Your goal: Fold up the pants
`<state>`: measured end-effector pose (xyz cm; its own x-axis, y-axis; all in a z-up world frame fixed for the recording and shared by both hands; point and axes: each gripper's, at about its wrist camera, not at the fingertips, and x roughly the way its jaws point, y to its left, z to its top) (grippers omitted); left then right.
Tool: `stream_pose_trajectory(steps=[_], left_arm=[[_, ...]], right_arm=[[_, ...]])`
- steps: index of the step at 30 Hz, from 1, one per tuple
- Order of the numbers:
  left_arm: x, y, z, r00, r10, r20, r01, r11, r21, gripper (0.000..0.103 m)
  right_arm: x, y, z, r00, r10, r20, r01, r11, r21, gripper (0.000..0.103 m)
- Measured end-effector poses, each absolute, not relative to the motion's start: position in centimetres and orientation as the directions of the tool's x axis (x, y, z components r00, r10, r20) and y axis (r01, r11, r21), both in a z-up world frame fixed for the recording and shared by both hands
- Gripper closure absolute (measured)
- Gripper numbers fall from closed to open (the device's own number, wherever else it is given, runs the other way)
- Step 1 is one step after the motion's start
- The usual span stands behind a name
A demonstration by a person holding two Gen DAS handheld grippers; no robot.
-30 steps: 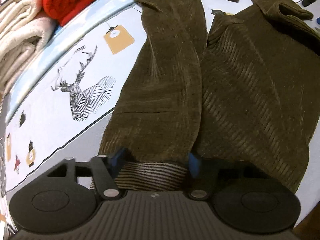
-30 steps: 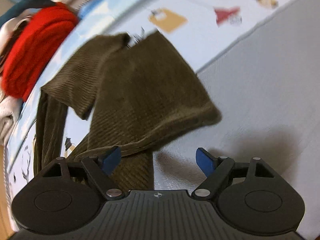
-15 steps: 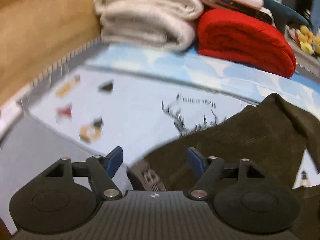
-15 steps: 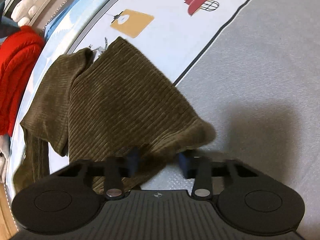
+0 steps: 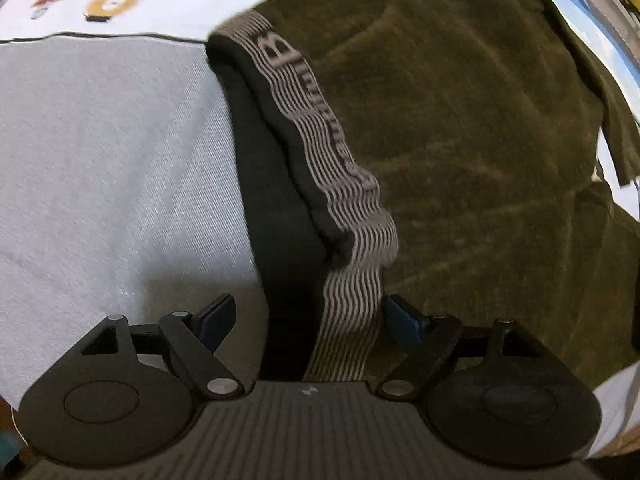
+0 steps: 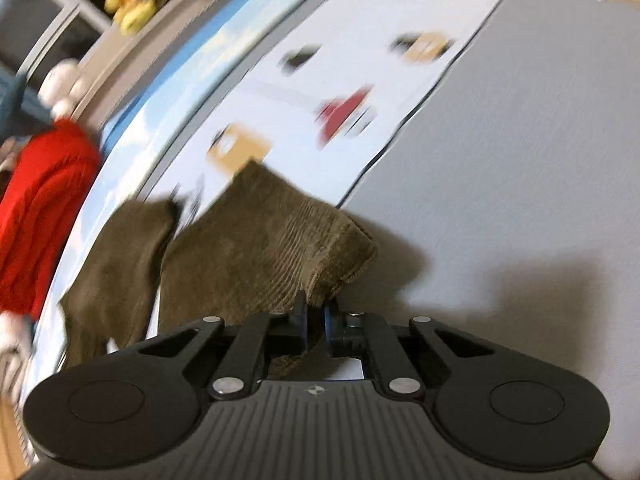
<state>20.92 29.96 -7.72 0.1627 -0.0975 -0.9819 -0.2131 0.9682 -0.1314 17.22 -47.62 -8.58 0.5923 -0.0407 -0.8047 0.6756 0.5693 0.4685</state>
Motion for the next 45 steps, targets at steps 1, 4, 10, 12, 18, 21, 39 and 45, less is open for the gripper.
stream_pose_trajectory(steps=[1, 4, 10, 12, 18, 21, 39, 45], left_arm=[[20.5, 30.0, -7.8, 0.161, -0.101, -0.982, -0.204, 0.970, -0.133, 0.017], [19.5, 29.8, -8.1, 0.162, -0.090, -0.983, -0.159, 0.980, -0.115, 0.017], [17.8, 28.2, -7.8, 0.194, -0.063, -0.979, -0.055, 0.996, -0.075, 0.040], [17.1, 27.5, -7.3, 0.210, -0.044, -0.977, -0.017, 0.999, -0.049, 0.053], [14.7, 26.6, -6.0, 0.225, 0.018, -0.974, 0.156, 0.986, 0.054, 0.069], [13.4, 27.5, -5.5, 0.193, 0.037, -0.981, 0.153, 0.986, 0.067, 0.069], [13.5, 23.5, 3.0, 0.405, 0.180, -0.897, 0.064, 0.972, 0.224, 0.045], [17.5, 18.8, 4.3, 0.557, 0.113, -0.823, 0.041, 0.986, 0.163, 0.045]], right_arm=[[16.3, -48.7, -8.0, 0.590, -0.075, -0.804, 0.691, 0.562, 0.454, 0.096], [13.5, -52.0, -6.6, 0.543, -0.187, -0.818, 0.747, 0.553, 0.370, 0.096], [7.2, -58.5, -7.0, 0.448, -0.260, -0.856, 0.814, 0.514, 0.270, 0.096], [6.1, -59.6, -7.5, 0.444, -0.239, -0.864, 0.813, 0.513, 0.276, 0.096], [4.5, -60.5, -8.7, 0.435, -0.173, -0.884, 0.775, 0.571, 0.270, 0.097], [3.6, -60.9, -9.6, 0.336, -0.138, -0.932, 0.793, 0.576, 0.200, 0.097], [4.7, -58.6, -5.5, 0.398, -0.348, -0.849, 0.760, 0.643, 0.093, 0.074], [6.7, -55.2, -1.7, 0.622, -0.395, -0.676, 0.675, 0.707, 0.209, 0.074]])
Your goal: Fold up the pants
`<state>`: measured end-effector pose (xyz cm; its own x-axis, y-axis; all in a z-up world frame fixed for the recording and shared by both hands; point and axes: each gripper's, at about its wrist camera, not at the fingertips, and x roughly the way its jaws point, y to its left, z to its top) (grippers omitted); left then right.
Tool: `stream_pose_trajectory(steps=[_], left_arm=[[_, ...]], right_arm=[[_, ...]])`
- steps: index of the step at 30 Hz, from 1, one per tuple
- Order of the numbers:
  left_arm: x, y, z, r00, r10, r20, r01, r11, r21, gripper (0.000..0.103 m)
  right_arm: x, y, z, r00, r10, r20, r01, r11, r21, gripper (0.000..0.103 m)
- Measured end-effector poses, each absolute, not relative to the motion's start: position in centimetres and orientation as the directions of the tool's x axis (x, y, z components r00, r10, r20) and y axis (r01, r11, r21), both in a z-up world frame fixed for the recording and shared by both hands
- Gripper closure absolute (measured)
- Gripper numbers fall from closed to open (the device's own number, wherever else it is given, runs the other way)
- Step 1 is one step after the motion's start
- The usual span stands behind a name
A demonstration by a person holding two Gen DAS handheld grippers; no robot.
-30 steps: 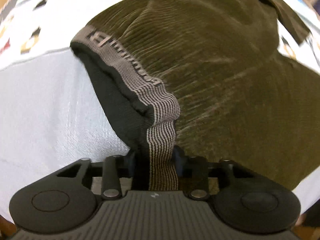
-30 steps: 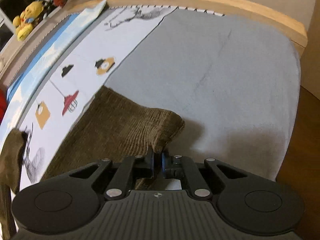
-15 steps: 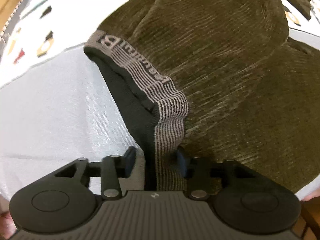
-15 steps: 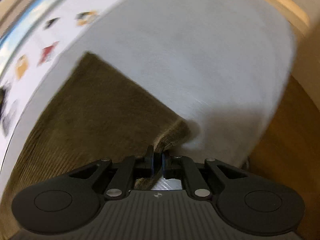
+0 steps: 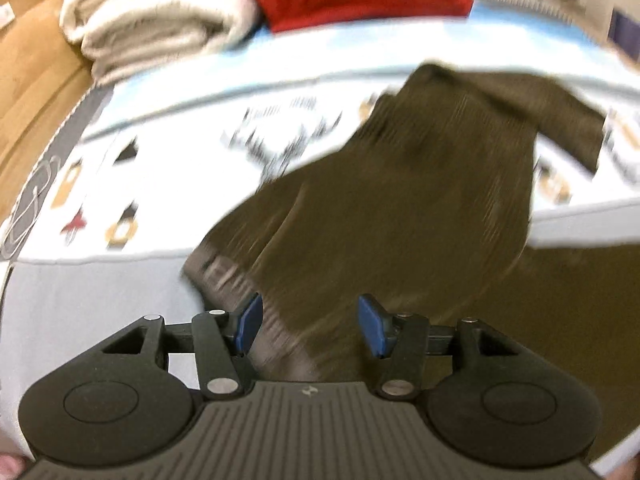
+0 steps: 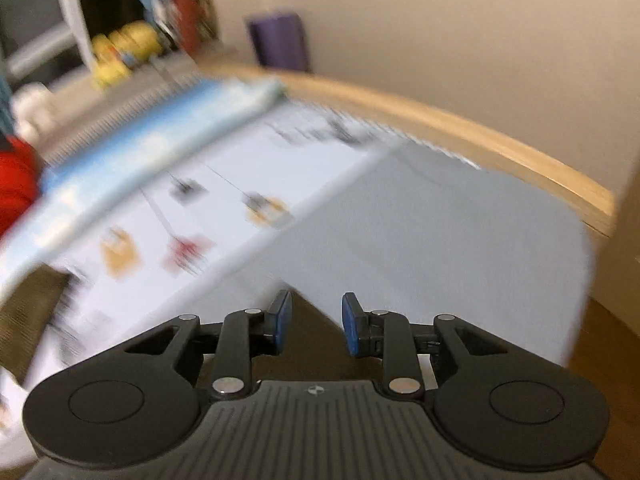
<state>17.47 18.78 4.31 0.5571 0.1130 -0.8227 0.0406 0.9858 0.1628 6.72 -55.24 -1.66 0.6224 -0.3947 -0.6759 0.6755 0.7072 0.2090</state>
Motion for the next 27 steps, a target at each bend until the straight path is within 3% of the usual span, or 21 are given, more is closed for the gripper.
stream_pose_trajectory(steps=[5, 11, 16, 21, 27], left_arm=[[21.8, 14.4, 3.0, 0.630, 0.045, -0.776, 0.049, 0.994, 0.097, 0.045], [24.8, 7.7, 2.4, 0.673, -0.006, -0.740, 0.136, 0.984, 0.116, 0.044], [27.7, 3.5, 0.3, 0.646, -0.096, -0.757, 0.198, 0.979, 0.046, 0.044], [30.3, 1.0, -2.5, 0.580, -0.166, -0.798, 0.267, 0.964, -0.007, 0.071], [32.8, -0.5, -5.2, 0.557, -0.161, -0.815, 0.264, 0.964, -0.010, 0.071]], right_arm=[[11.9, -51.9, -0.5, 0.759, -0.228, -0.610, 0.534, 0.754, 0.382, 0.073], [19.1, -45.8, -1.4, 0.764, -0.021, -0.644, 0.432, 0.759, 0.487, 0.061], [24.9, -39.5, -2.8, 0.721, 0.135, -0.680, 0.361, 0.764, 0.534, 0.060], [28.4, -33.8, -5.0, 0.669, 0.265, -0.695, 0.309, 0.751, 0.584, 0.060], [32.1, -32.0, -9.2, 0.601, 0.318, -0.733, 0.390, 0.685, 0.616, 0.060]])
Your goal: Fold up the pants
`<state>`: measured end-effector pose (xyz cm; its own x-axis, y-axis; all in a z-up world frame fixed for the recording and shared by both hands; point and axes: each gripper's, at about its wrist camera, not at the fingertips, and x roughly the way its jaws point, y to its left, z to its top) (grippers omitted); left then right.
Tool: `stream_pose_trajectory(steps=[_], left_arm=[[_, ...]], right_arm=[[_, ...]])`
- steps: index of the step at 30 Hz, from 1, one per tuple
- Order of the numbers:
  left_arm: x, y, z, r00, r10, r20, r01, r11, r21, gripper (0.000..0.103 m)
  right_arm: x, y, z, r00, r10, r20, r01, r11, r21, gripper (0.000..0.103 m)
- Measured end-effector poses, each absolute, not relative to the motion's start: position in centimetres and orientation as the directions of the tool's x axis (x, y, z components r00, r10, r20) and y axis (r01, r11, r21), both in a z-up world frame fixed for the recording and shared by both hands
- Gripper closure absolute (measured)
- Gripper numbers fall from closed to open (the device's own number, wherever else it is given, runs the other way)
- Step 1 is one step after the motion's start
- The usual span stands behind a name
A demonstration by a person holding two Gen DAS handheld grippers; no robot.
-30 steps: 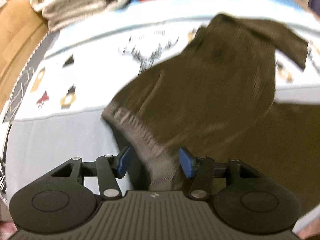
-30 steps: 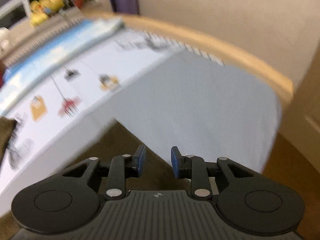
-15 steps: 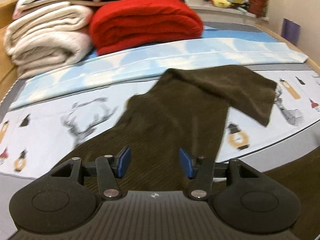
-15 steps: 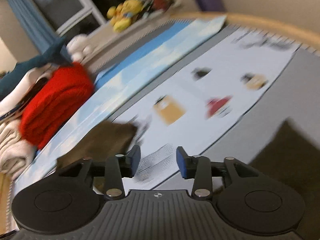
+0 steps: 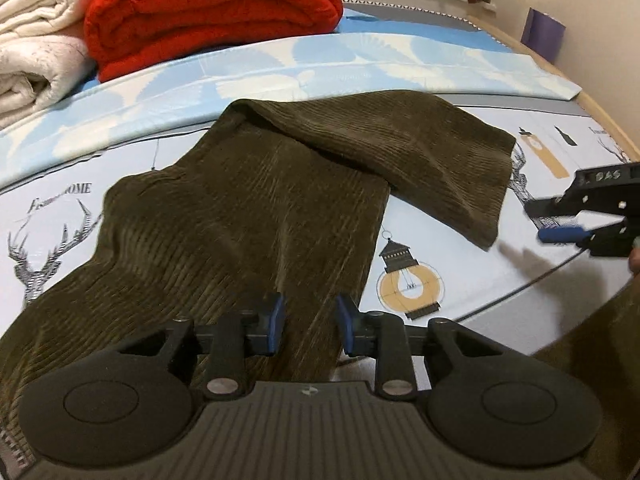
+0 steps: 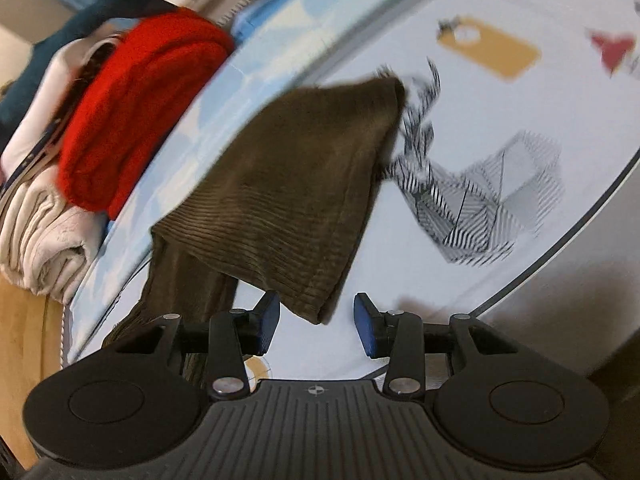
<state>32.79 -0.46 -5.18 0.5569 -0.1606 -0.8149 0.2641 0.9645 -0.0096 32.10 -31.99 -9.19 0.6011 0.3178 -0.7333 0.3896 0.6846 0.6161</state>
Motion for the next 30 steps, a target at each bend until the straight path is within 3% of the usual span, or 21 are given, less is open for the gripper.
stream_pose_trajectory(steps=[12, 14, 15, 16, 19, 20, 30], left_arm=[[35.9, -3.5, -9.4, 0.517, -0.151, -0.843, 0.292, 0.956, 0.008, 0.066], [36.2, -3.9, -10.1, 0.513, -0.131, -0.848, 0.289, 0.957, 0.027, 0.066], [36.3, -4.0, -10.3, 0.512, -0.121, -0.850, 0.287, 0.957, 0.037, 0.066], [36.4, -4.0, -10.6, 0.513, -0.107, -0.852, 0.284, 0.957, 0.051, 0.066], [36.6, -3.7, -10.6, 0.520, -0.101, -0.848, 0.273, 0.960, 0.053, 0.084], [36.6, -3.6, -10.4, 0.525, -0.106, -0.845, 0.276, 0.960, 0.051, 0.095], [35.7, -1.7, -7.5, 0.551, -0.217, -0.806, 0.341, 0.940, -0.019, 0.098]], right_arm=[[35.0, -29.5, -12.7, 0.548, 0.378, -0.746, 0.350, 0.707, 0.615, 0.056], [35.2, -29.2, -12.8, 0.545, 0.395, -0.740, 0.331, 0.709, 0.623, 0.068], [35.4, -29.1, -12.9, 0.542, 0.391, -0.744, 0.329, 0.716, 0.616, 0.083], [35.4, -29.0, -12.9, 0.542, 0.389, -0.745, 0.321, 0.723, 0.612, 0.090], [35.4, -29.6, -12.1, 0.582, 0.358, -0.730, 0.302, 0.739, 0.603, 0.097], [35.3, -30.0, -11.5, 0.606, 0.350, -0.714, 0.297, 0.734, 0.611, 0.098], [32.4, -40.2, 1.2, 0.888, 0.172, -0.427, 0.219, 0.658, 0.721, 0.101]])
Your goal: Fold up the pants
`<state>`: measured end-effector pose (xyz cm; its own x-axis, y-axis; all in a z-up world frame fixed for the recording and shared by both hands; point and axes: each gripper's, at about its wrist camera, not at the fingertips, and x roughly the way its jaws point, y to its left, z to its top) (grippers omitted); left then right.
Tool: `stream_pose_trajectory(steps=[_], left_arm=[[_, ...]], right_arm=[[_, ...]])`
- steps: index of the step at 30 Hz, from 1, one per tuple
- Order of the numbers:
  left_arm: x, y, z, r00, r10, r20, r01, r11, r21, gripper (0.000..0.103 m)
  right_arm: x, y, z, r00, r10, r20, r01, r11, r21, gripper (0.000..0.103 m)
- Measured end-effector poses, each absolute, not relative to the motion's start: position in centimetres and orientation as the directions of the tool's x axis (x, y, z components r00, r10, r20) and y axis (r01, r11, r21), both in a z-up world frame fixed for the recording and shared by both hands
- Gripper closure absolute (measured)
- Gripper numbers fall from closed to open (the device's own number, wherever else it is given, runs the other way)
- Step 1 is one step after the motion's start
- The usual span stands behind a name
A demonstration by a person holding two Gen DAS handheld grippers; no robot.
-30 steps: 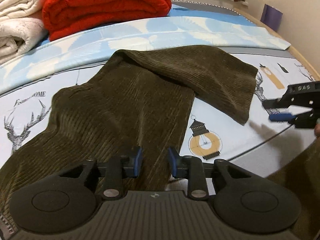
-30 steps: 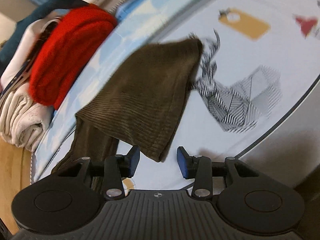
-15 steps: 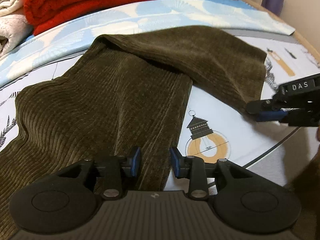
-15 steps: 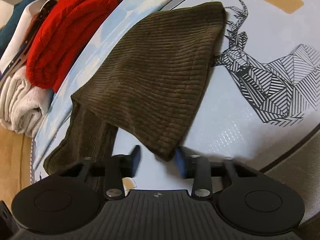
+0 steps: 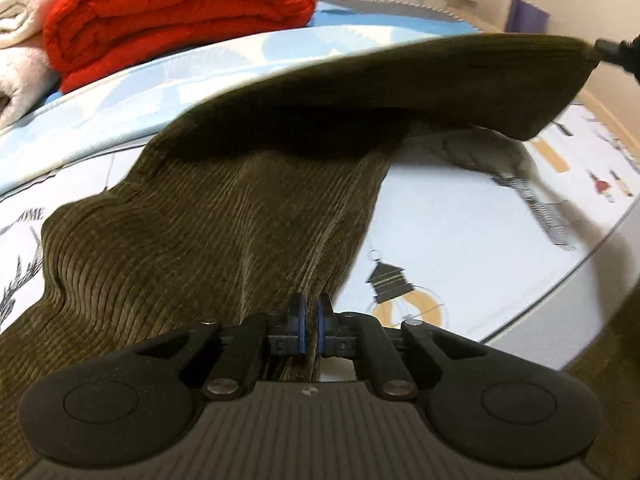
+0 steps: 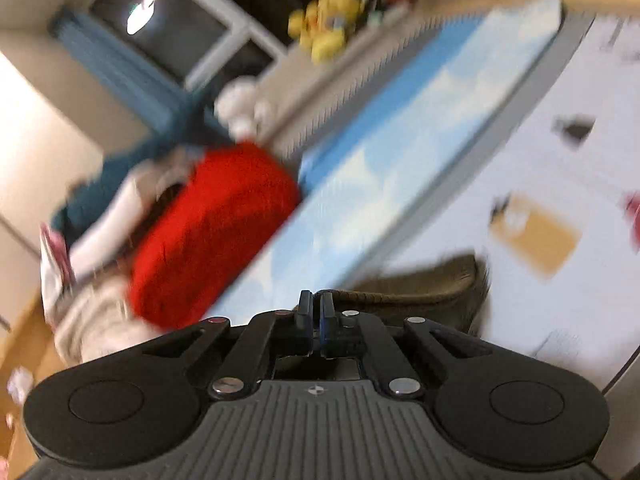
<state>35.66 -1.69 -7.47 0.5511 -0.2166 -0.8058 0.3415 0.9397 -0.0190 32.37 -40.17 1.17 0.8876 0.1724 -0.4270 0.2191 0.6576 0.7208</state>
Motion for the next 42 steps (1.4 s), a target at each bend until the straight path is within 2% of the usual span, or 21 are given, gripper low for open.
stream_pose_trajectory(steps=[4, 10, 13, 15, 16, 17, 19, 20, 21, 22, 27, 30, 31, 33, 35, 37, 39, 42], left_arm=[[34.6, -1.8, -6.2, 0.537, -0.282, -0.795, 0.430, 0.902, -0.029, 0.098], [31.4, -2.8, -4.7, 0.463, -0.432, -0.774, 0.663, 0.748, -0.021, 0.098], [29.9, -3.5, -5.0, 0.376, -0.507, -0.776, 0.746, 0.662, -0.072, 0.098], [28.5, -4.2, -5.2, 0.294, -0.545, -0.785, 0.805, 0.585, -0.104, 0.096], [27.9, -4.5, -5.3, 0.263, -0.554, -0.790, 0.825, 0.554, -0.113, 0.096], [27.3, -4.5, -5.1, 0.236, -0.562, -0.793, 0.840, 0.528, -0.124, 0.093], [26.7, -4.1, -4.5, 0.196, -0.578, -0.792, 0.852, 0.501, -0.155, 0.077], [26.6, -3.3, -4.0, 0.192, -0.591, -0.784, 0.849, 0.500, -0.169, 0.061], [26.9, -2.7, -3.6, 0.200, -0.598, -0.776, 0.845, 0.506, -0.172, 0.055], [27.1, -2.1, -3.2, 0.216, -0.599, -0.771, 0.838, 0.519, -0.169, 0.055], [28.9, 3.1, -1.3, 0.379, -0.532, -0.757, 0.705, 0.696, -0.135, 0.053], [30.4, 7.3, -0.5, 0.481, -0.382, -0.789, 0.552, 0.831, -0.066, 0.049], [30.9, 8.9, -0.8, 0.506, -0.307, -0.806, 0.481, 0.876, -0.032, 0.044], [32.0, 12.4, -1.4, 0.530, -0.136, -0.837, 0.305, 0.951, 0.039, 0.040], [32.7, 17.0, -1.7, 0.514, -0.028, -0.857, 0.111, 0.993, 0.034, 0.039], [32.6, 21.4, -1.9, 0.486, 0.072, -0.871, -0.078, 0.996, 0.039, 0.035], [32.1, 25.0, -2.1, 0.463, 0.125, -0.877, -0.186, 0.982, 0.042, 0.029], [31.5, 28.1, -2.9, 0.429, 0.114, -0.896, -0.258, 0.966, 0.000, 0.025]], right_arm=[[30.9, -45.2, 5.7, 0.914, 0.079, -0.397, 0.243, 0.677, 0.695, 0.101], [30.1, -51.4, 13.0, 0.927, -0.049, -0.372, 0.276, 0.759, 0.589, 0.102], [31.2, -53.4, 14.0, 0.894, -0.165, -0.416, 0.378, 0.775, 0.506, 0.102], [32.6, -54.7, 12.6, 0.839, -0.264, -0.475, 0.492, 0.741, 0.457, 0.102], [33.5, -55.4, 11.3, 0.799, -0.321, -0.508, 0.556, 0.716, 0.422, 0.098], [34.1, -56.2, 9.6, 0.755, -0.370, -0.541, 0.614, 0.687, 0.388, 0.096], [34.2, -56.7, 6.0, 0.702, -0.377, -0.604, 0.665, 0.652, 0.366, 0.085], [33.5, -56.5, 4.7, 0.692, -0.368, -0.622, 0.675, 0.635, 0.375, 0.080], [32.6, -56.2, 3.4, 0.693, -0.353, -0.629, 0.675, 0.624, 0.394, 0.068], [31.6, -55.6, 1.8, 0.701, -0.328, -0.633, 0.663, 0.629, 0.407, 0.059], [27.4, -53.0, -4.2, 0.624, -0.304, -0.720, 0.698, 0.632, 0.337, 0.059], [25.4, -52.3, -7.0, 0.576, -0.295, -0.763, 0.738, 0.590, 0.329, 0.059], [25.2, -52.2, -7.6, 0.565, -0.284, -0.774, 0.736, 0.597, 0.318, 0.059], [25.4, -52.2, -7.4, 0.583, -0.274, -0.765, 0.716, 0.618, 0.325, 0.059], [25.9, -52.0, -6.9, 0.623, -0.275, -0.732, 0.688, 0.638, 0.346, 0.053], [26.8, -51.3, -7.3, 0.663, -0.243, -0.708, 0.653, 0.651, 0.387, 0.035], [28.2, -50.9, -8.1, 0.680, -0.171, -0.713, 0.621, 0.652, 0.435, 0.030], [31.3, -49.8, -10.1, 0.672, -0.064, -0.738, 0.584, 0.658, 0.476, 0.030]])
